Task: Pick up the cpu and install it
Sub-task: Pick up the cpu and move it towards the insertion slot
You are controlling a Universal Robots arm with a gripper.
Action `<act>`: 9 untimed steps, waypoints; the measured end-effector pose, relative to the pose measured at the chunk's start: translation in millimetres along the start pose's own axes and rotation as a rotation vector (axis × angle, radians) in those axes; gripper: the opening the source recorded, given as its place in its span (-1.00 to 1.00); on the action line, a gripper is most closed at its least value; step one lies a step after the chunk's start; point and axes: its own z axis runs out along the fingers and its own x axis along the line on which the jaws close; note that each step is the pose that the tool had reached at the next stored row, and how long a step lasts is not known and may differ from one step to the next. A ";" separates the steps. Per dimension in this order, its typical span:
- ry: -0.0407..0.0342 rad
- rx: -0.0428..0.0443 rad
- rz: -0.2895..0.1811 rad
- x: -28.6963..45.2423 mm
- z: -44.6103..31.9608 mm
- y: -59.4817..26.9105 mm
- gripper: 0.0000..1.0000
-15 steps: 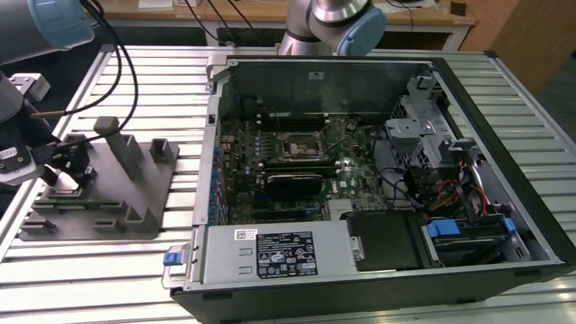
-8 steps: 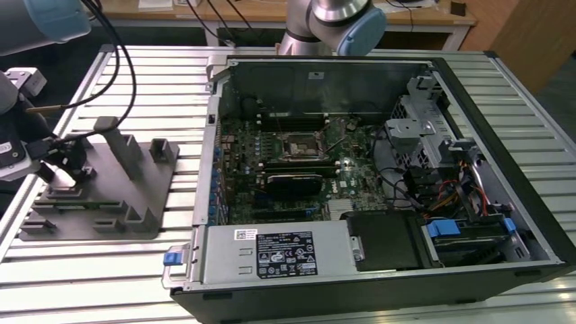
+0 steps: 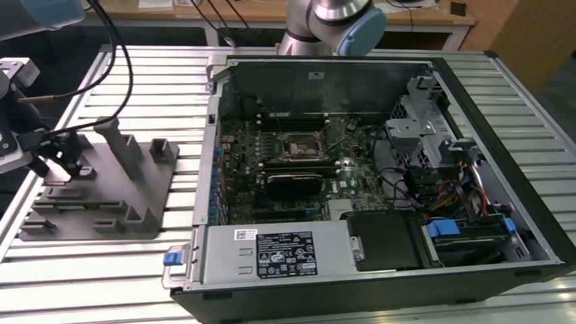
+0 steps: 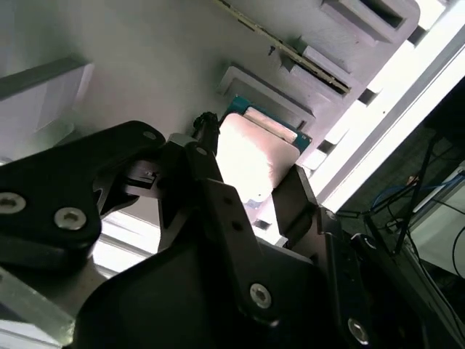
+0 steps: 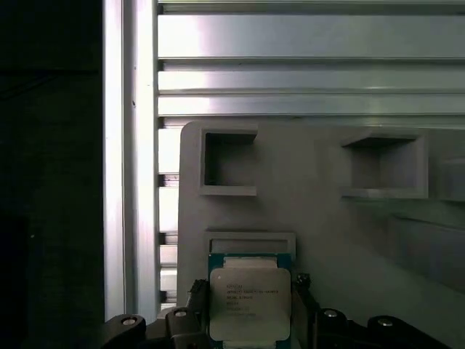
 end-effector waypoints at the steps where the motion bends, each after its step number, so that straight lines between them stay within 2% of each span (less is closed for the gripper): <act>1: -0.0001 0.0000 0.000 -0.1 -2.5 0.1 0.08; 5: -0.0001 0.0000 0.000 -0.3 -13.6 0.7 0.08; 6: -0.0001 0.0000 0.000 -0.7 -27.1 1.5 0.08; 7: -0.0006 -0.0001 0.000 -0.9 -37.0 2.4 0.08; 9: -0.0009 0.0000 0.000 -1.1 -44.3 2.9 0.08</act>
